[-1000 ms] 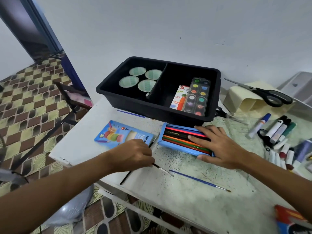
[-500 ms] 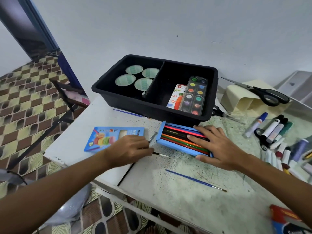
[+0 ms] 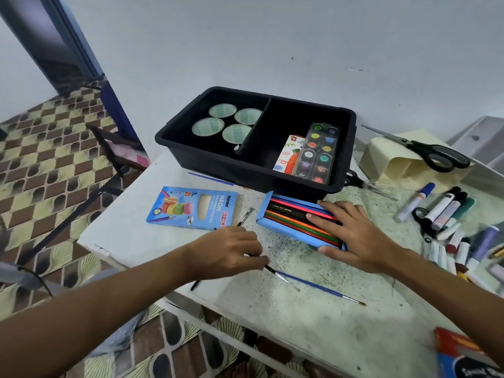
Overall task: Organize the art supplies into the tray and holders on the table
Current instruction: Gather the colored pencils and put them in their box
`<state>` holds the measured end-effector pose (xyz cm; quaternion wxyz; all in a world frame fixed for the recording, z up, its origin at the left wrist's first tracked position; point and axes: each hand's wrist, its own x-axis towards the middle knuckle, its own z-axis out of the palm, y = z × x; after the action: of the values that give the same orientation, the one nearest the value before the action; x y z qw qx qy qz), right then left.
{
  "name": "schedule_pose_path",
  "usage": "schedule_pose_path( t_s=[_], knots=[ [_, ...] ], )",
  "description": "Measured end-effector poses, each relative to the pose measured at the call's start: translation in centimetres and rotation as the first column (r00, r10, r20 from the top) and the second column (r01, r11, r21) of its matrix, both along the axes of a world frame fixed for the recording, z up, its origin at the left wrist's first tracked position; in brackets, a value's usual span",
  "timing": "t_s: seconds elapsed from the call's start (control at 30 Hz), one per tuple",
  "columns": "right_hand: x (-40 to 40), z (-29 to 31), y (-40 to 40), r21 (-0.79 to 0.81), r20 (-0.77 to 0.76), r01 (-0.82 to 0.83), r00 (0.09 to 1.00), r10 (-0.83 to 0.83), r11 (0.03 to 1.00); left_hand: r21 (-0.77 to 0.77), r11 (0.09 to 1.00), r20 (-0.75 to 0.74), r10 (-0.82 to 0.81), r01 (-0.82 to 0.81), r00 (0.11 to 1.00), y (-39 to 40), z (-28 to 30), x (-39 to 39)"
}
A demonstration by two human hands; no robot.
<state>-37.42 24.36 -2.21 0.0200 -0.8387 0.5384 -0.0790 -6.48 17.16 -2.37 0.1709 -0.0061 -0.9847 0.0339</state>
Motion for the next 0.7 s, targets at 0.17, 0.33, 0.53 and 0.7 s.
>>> schedule_pose_path(
  t_s=[0.17,0.33,0.53,0.7],
  knots=[
    [-0.1,0.0,0.3,0.014,-0.011,0.014,1.0,-0.014,1.0,0.005,1.0,0.057,0.031,-0.031,0.998,1.6,-1.8,-2.4],
    [-0.1,0.1,0.6,0.033,-0.029,0.024,0.999,-0.023,0.999,0.107,0.989,0.002,0.105,-0.104,0.995,1.8,-1.7,-2.6],
    [0.9,0.5,0.5,0.028,-0.041,0.012,0.999,-0.01,1.0,0.247,0.869,-0.039,0.451,-0.429,0.892,-3.1,0.8,4.2],
    [3.4,0.8,-0.8,0.049,-0.035,-0.009,0.999,0.01,0.999,0.218,0.66,0.356,0.633,-0.719,0.688,-8.9,1.2,8.7]
  ],
)
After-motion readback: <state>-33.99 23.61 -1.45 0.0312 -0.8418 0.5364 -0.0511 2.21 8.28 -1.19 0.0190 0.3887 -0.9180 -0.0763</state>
